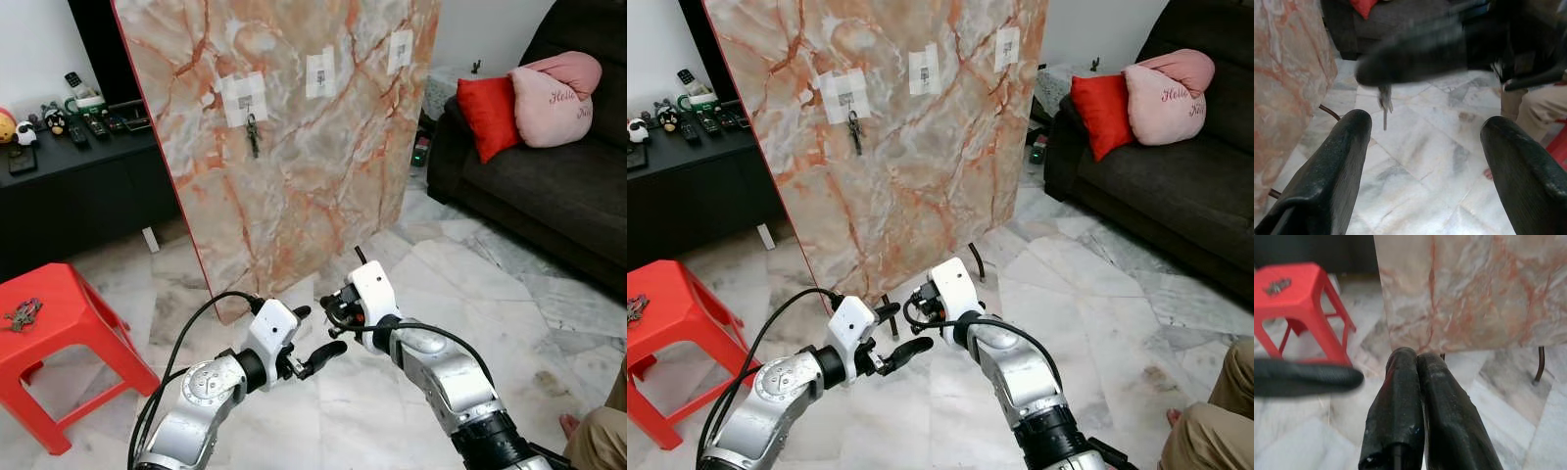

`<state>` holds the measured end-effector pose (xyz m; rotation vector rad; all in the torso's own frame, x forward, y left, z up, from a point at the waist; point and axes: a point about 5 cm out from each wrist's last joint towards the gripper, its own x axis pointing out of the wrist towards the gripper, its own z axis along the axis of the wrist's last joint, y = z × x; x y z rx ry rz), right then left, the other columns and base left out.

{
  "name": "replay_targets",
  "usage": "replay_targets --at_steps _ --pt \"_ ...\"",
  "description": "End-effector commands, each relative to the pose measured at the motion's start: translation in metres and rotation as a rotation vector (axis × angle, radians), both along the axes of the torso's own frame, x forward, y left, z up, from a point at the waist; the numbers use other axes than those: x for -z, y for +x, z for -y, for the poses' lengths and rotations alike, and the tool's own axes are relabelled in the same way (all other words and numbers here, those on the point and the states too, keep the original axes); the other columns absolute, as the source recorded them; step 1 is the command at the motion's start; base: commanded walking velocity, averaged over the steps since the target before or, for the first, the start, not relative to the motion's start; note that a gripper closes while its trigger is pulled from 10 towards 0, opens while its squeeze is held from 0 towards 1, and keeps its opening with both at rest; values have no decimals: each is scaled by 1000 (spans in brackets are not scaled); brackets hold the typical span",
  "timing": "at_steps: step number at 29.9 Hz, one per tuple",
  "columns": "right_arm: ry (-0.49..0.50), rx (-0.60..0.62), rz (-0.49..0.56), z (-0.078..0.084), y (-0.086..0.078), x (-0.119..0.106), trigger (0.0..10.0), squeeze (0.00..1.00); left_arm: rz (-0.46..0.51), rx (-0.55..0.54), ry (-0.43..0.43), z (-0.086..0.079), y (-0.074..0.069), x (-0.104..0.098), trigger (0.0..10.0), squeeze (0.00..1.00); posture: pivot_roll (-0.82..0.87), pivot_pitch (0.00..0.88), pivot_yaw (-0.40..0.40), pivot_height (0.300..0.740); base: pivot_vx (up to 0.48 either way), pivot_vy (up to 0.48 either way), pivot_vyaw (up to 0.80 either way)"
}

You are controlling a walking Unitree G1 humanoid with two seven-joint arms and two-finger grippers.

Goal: Hang keys on a hook

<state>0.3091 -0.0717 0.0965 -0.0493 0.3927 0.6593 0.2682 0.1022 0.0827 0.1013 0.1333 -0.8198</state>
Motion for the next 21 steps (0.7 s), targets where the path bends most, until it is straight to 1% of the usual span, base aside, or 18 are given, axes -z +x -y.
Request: replay_targets --at_steps 1,4,13,21 --pt "22 16 31 0 4 -12 10000 0 4 -10 -1 1 4 -3 10000 0 -10 0 -43 740 0 0 0" --pt "26 17 32 -1 4 -13 10000 0 -2 -18 0 1 4 -1 10000 0 -10 0 -43 740 0 0 0" --pt "35 -4 15 -7 0 -11 10000 0 -13 -93 -55 2 9 -2 10000 0 -8 0 -44 740 0 0 0" --pt "50 -15 -2 -14 -6 -9 10000 0 -18 -105 -80 7 11 -2 10000 0 -14 0 -40 740 0 0 0"
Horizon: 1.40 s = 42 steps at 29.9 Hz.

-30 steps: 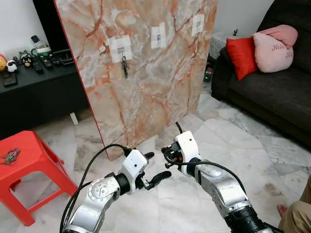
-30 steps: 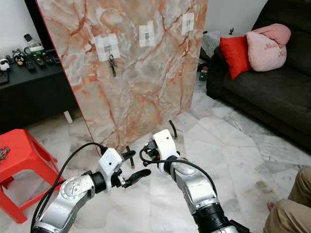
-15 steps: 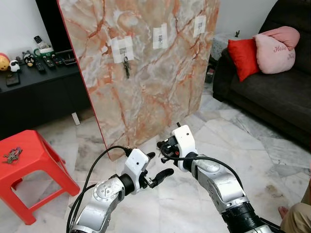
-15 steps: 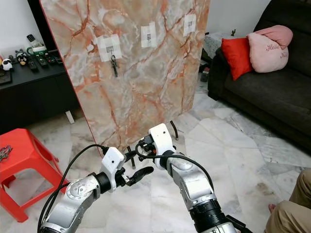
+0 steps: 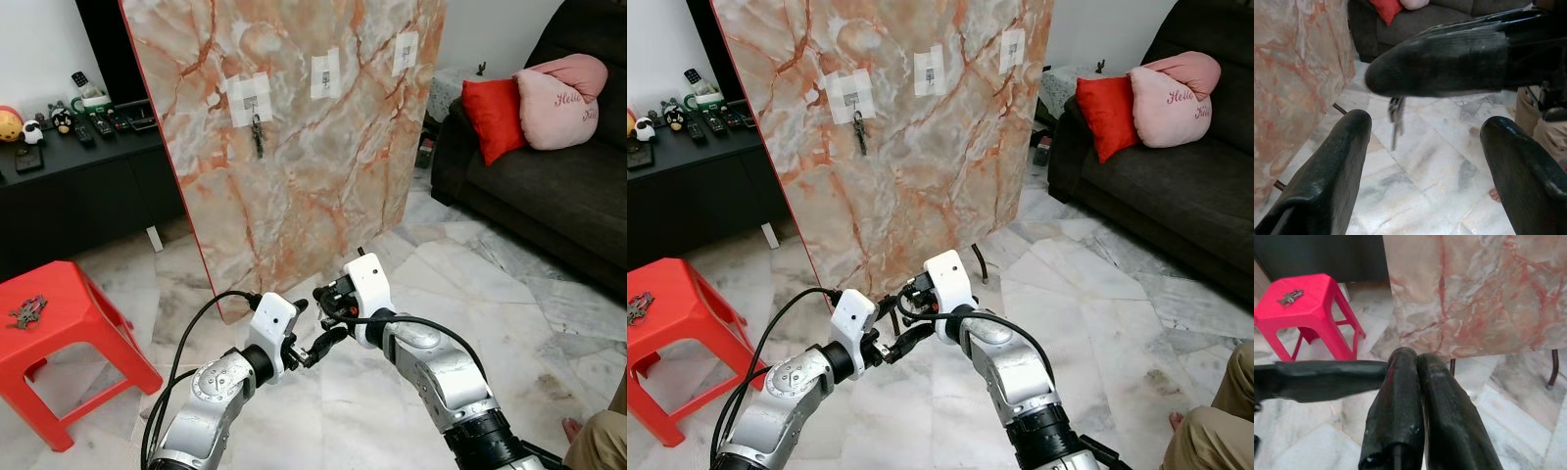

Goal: Hang keys on a hook

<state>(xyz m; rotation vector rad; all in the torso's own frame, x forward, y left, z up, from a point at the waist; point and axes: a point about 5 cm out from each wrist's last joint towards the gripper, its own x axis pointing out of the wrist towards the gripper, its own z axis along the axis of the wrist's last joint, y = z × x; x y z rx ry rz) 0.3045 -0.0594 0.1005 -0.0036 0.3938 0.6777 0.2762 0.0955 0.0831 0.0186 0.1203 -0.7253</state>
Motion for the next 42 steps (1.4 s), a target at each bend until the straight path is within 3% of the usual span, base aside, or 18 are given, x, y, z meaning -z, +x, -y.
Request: replay_targets --at_steps 1,15,17,18,19,20,21,22,23,24,25,27,28,30,32,36,37,42 --pt "6 -6 14 -2 -2 -5 10000 0 -3 -5 -6 1 3 -2 10000 0 -13 0 -41 740 0 0 0" --pt "14 -12 8 -6 -4 -6 10000 0 19 -57 -12 2 9 -3 10000 0 -18 0 -40 740 0 0 0" --pt "15 -13 9 -6 -4 -6 10000 0 17 -57 -19 2 9 -3 9451 0 -18 0 -41 740 0 0 0" --pt "16 -14 9 -7 -4 -6 10000 0 16 -58 -25 3 9 -3 8627 0 -18 0 -41 740 0 0 0" --pt "16 -17 7 -8 -5 -6 10000 0 14 -57 -31 4 9 -3 6627 0 -18 0 -41 740 0 0 0" --pt "16 -17 7 -8 -5 -6 10000 0 14 -57 -31 4 9 -3 6627 0 -18 0 -41 740 0 0 0" --pt "16 -19 5 -9 -5 -5 10000 0 14 -56 -33 4 9 -3 3529 0 -16 0 -42 740 0 0 0" --pt "16 -19 4 -9 -6 -5 10000 0 14 -55 -33 4 9 -3 2980 0 -16 0 -42 740 0 0 0" --pt "18 -21 2 -9 -6 -5 10000 0 12 -52 -32 5 9 -2 471 0 -16 0 -42 740 0 0 0" --pt "18 -21 2 -9 -6 -5 10000 0 12 -52 -32 5 9 -2 471 0 -16 0 -42 740 0 0 0" --pt "19 -22 1 -10 -6 -5 10000 0 10 -49 -32 5 9 -2 1412 0 -16 0 -42 740 0 0 0" --pt "20 -29 -3 -11 -7 -4 10000 0 6 -48 -33 6 8 -1 4824 0 -17 0 -40 740 0 0 0" --pt "21 -33 -5 -12 -8 -4 10000 0 5 -48 -33 6 8 -1 8196 0 -17 0 -40 740 0 0 0" --pt "20 -40 -8 -13 -9 -4 10000 0 4 -48 -34 6 8 -1 8157 0 -17 0 -40 740 0 0 0" --pt "19 -41 -10 -13 -9 -3 10000 0 2 -49 -38 6 8 -1 4863 0 -16 0 -39 740 0 0 0" --pt "18 -45 -14 -14 -10 -2 10000 0 1 -51 -43 6 8 -1 2784 0 -18 0 -37 740 0 0 0" --pt "18 -48 -15 -15 -11 -2 10000 0 1 -52 -48 6 8 -2 0 0 -17 0 -38 740 0 0 0" --pt "14 -54 -21 -15 -12 -1 10000 0 -1 -52 -58 7 8 -2 0 0 -17 0 -38 740 0 0 0"
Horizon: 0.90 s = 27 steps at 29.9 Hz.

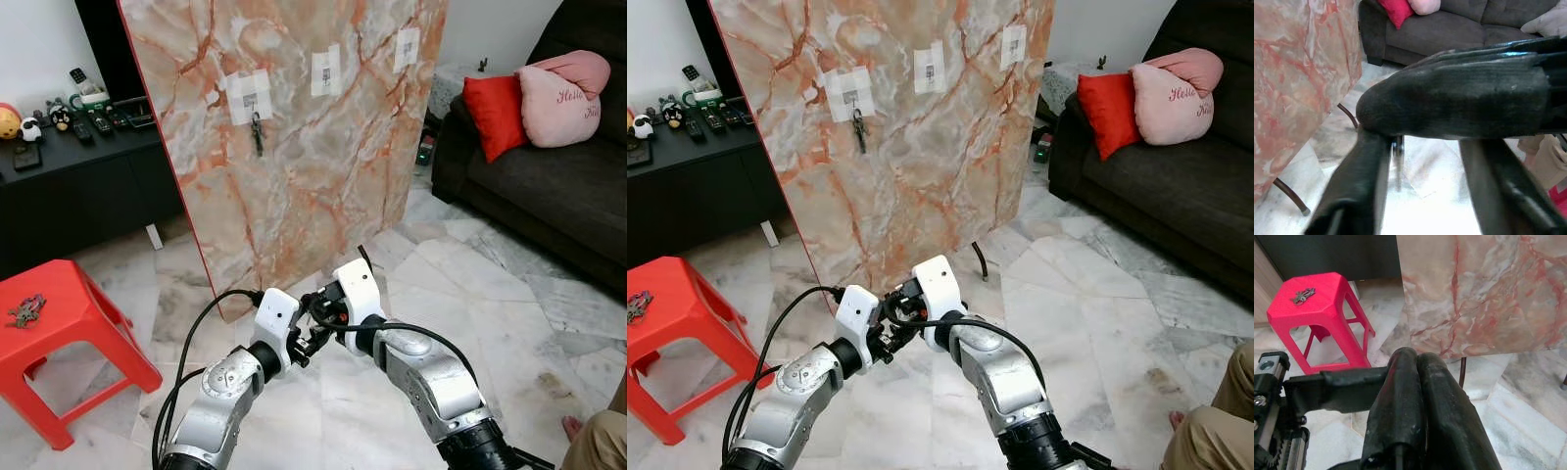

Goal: Hang keys on a hook

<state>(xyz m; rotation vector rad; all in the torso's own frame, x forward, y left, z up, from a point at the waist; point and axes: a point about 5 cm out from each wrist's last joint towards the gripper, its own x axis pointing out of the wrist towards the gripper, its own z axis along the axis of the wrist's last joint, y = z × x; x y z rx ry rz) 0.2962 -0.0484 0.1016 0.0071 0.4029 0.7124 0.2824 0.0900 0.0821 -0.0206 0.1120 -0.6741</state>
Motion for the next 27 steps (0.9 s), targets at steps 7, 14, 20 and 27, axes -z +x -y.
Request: replay_targets --at_steps 7,14,20,27 --pt "-3 -26 -14 -4 -5 1 10000 0 5 0 -25 2 2 -4 9333 0 -16 0 -40 740 0 0 0" --pt "-5 -29 -19 -5 -7 2 10000 0 -1 -6 -50 2 2 -5 6745 0 -17 0 -40 740 0 0 0" --pt "-26 -34 -25 -4 -8 5 10000 0 -23 -13 -95 2 3 -7 8627 0 -16 0 -41 740 0 0 0" --pt "-50 -42 -28 -3 -10 7 10000 0 -43 -18 -103 1 4 -9 8510 0 -15 0 -40 740 0 0 0"
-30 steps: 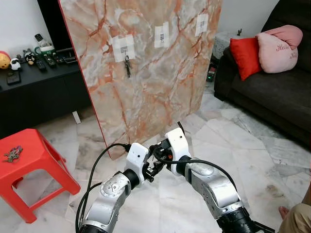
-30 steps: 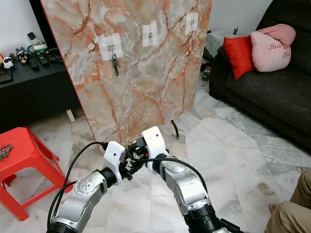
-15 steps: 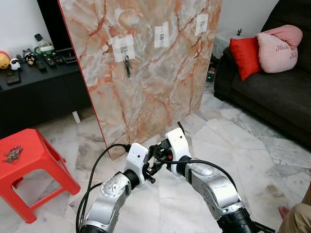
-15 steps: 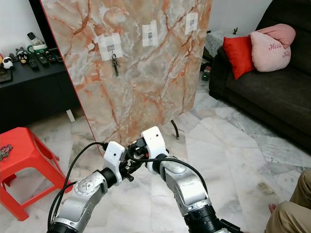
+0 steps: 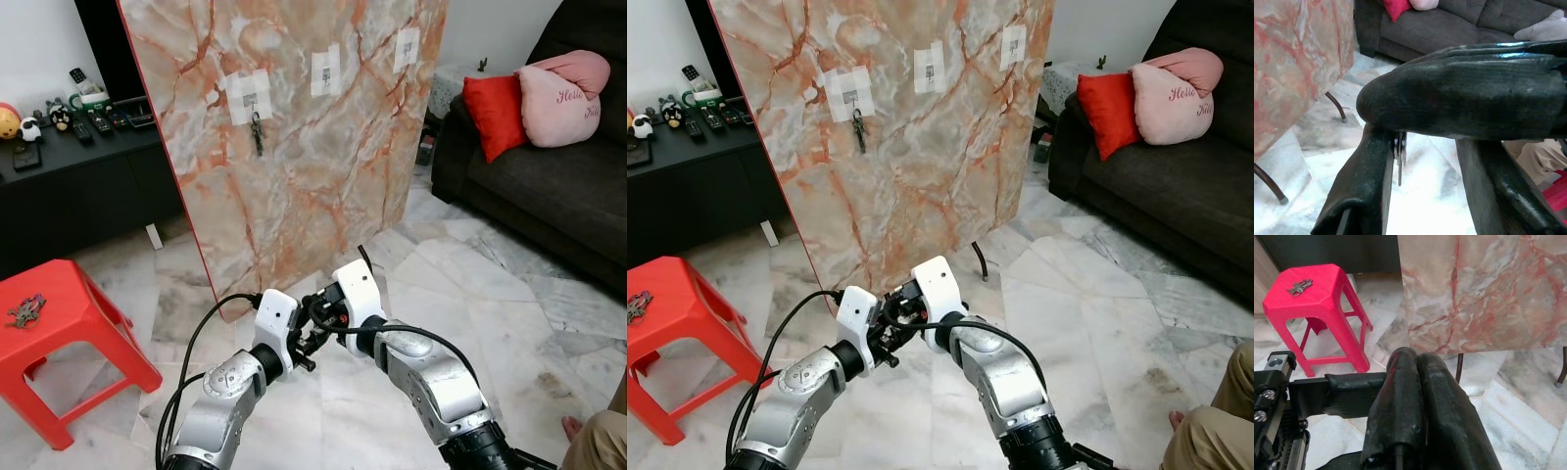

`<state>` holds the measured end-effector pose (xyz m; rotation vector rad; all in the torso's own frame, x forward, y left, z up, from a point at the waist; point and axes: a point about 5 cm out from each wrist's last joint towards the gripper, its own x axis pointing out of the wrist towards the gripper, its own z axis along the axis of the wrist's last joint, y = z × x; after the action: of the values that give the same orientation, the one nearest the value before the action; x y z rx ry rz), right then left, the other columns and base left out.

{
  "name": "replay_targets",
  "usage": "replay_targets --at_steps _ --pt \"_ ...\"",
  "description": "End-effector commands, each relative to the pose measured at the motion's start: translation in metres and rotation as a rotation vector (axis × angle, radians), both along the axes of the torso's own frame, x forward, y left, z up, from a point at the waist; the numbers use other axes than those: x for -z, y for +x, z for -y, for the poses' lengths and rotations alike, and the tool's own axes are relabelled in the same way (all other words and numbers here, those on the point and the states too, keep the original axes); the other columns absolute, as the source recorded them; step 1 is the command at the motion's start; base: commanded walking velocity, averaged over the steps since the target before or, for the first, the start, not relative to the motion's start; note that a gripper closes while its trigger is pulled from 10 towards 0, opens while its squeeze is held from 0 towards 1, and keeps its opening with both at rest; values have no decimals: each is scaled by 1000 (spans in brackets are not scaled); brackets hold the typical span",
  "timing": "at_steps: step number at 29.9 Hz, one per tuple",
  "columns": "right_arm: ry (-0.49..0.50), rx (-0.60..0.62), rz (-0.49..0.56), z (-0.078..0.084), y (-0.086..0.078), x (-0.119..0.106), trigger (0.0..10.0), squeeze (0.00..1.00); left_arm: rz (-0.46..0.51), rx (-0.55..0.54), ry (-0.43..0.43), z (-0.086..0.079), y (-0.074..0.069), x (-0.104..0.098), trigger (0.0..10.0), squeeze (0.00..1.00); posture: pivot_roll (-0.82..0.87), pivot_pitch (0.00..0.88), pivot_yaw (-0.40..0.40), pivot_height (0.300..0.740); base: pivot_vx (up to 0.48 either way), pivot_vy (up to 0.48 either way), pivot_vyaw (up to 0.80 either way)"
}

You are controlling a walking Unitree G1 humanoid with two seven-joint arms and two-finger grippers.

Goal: Hang keys on a hook

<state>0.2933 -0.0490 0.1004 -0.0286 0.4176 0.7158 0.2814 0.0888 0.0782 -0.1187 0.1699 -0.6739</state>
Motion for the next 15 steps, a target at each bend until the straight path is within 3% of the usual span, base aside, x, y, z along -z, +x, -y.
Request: replay_targets --at_steps 1,9,15 --pt "-15 -32 -27 -4 -7 6 10000 0 40 -18 -37 0 5 -14 8510 0 -15 0 -40 740 0 0 0" --pt "-28 -43 -29 -5 -10 8 10000 0 31 -34 -66 -1 7 -17 8588 0 -15 0 -38 740 0 0 0" --pt "22 -6 -11 -4 -5 0 10000 0 50 -71 -79 -3 9 -18 8784 0 -16 0 -39 740 0 0 0"
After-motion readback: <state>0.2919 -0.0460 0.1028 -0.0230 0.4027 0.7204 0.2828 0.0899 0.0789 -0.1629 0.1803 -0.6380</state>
